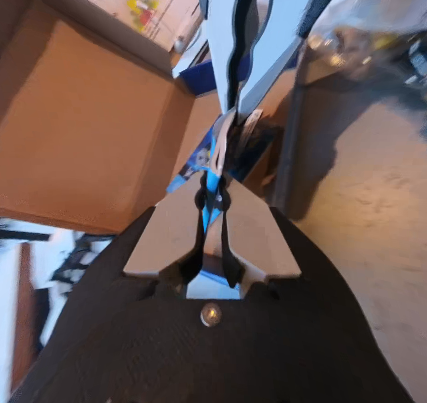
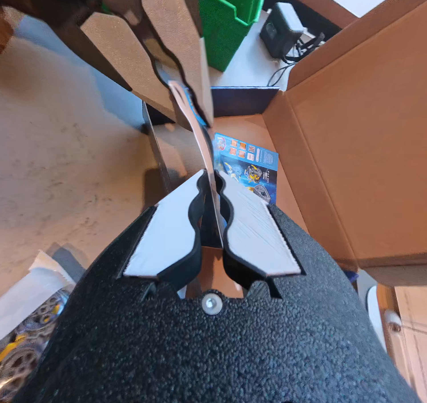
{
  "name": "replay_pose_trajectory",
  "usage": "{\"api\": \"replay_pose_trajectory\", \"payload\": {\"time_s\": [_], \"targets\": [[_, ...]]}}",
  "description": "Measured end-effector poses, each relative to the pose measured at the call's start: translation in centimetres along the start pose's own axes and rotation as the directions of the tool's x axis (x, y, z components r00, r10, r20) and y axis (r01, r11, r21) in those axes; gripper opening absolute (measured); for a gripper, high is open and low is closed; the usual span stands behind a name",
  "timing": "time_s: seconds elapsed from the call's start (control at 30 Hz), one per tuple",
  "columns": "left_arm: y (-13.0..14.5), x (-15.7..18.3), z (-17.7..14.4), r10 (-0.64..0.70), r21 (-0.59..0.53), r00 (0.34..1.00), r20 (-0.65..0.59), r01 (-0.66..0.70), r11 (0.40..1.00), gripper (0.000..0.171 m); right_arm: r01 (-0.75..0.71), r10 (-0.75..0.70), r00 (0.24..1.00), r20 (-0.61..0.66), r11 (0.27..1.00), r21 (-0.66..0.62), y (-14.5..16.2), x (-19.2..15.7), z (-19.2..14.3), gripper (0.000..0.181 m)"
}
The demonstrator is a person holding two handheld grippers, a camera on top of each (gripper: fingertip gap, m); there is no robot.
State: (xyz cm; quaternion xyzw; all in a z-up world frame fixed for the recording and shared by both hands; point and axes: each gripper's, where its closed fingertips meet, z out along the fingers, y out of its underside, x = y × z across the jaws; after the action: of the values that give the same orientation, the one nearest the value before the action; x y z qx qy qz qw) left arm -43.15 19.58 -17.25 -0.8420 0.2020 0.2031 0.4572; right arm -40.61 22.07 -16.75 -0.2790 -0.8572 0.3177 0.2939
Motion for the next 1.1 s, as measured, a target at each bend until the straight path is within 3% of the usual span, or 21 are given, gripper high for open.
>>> {"api": "replay_pose_trajectory", "payload": {"time_s": [0.07, 0.13, 0.23, 0.3, 0.4, 0.5, 0.53, 0.63, 0.7, 0.8, 1.0, 1.03, 1.1], "targets": [[-1.0, 0.3, -0.6, -0.086, 0.055, 0.996, -0.037, 0.088, 0.995, 0.003, -0.057, 0.059, 0.997, -0.047, 0.998, 0.035, -0.5, 0.5, -1.6, 0.009], [-2.1, -0.3, -1.7, -0.107, 0.113, 0.994, -0.008, 0.107, 0.988, 0.002, -0.11, 0.124, 0.985, -0.122, 0.987, 0.121, -1.3, 1.3, -4.6, 0.032], [-3.7, -0.2, -3.8, -0.138, 0.182, 0.989, -0.059, 0.147, 0.972, 0.003, -0.203, 0.27, 0.941, -0.202, 0.932, 0.302, -1.8, 2.2, -10.1, 0.065], [-4.9, -0.1, -5.2, -0.164, 0.233, 0.98, -0.111, 0.186, 0.954, 0.003, -0.254, 0.366, 0.899, -0.241, 0.883, 0.394, -0.9, 2.5, -13.3, 0.076], [-6.9, 0.5, -7.1, -0.252, 0.293, 0.937, -0.242, 0.318, 0.902, 0.002, -0.336, 0.466, 0.871, -0.152, 0.794, 0.507, 0.2, 0.9, -15.8, 0.081], [-8.6, 1.4, -7.9, -0.318, 0.303, 0.887, -0.336, 0.421, 0.855, 0.002, -0.404, 0.483, 0.876, -0.013, 0.746, 0.529, 0.7, -2.0, -15.9, 0.09], [-9.0, 1.7, -8.0, -0.341, 0.292, 0.869, -0.358, 0.451, 0.843, 0.002, -0.409, 0.47, 0.882, 0.023, 0.742, 0.53, 0.6, -3.1, -15.7, 0.088], [-10.5, 3.4, -8.3, -0.323, 0.288, 0.841, -0.435, 0.47, 0.834, 0.002, -0.409, 0.469, 0.882, 0.034, 0.729, 0.549, 1.0, -4.2, -15.7, 0.057], [-11.0, 3.8, -8.4, -0.362, 0.269, 0.804, -0.472, 0.522, 0.809, 0.002, -0.417, 0.487, 0.873, 0.023, 0.722, 0.552, 1.9, -4.3, -16.0, 0.004], [-11.0, 4.1, -8.1, -0.406, 0.243, 0.751, -0.521, 0.586, 0.773, 0.003, -0.435, 0.467, 0.877, 0.112, 0.672, 0.6, 1.8, -5.6, -17.1, 0.004], [-10.5, 4.1, -6.1, -0.486, 0.173, 0.682, -0.547, 0.66, 0.731, 0.009, -0.434, 0.483, 0.87, 0.101, 0.651, 0.623, 2.4, -5.9, -18.0, 0.003], [-10.3, 3.8, -5.8, -0.5, 0.165, 0.677, -0.54, 0.668, 0.726, 0.014, -0.445, 0.501, 0.86, 0.1, 0.638, 0.628, 2.7, -5.5, -18.2, 0.003], [-8.7, 3.2, -4.6, -0.504, 0.142, 0.741, -0.444, 0.614, 0.777, 0.033, -0.472, 0.536, 0.837, 0.109, 0.608, 0.638, 3.6, -4.9, -18.7, 0.003]]}}
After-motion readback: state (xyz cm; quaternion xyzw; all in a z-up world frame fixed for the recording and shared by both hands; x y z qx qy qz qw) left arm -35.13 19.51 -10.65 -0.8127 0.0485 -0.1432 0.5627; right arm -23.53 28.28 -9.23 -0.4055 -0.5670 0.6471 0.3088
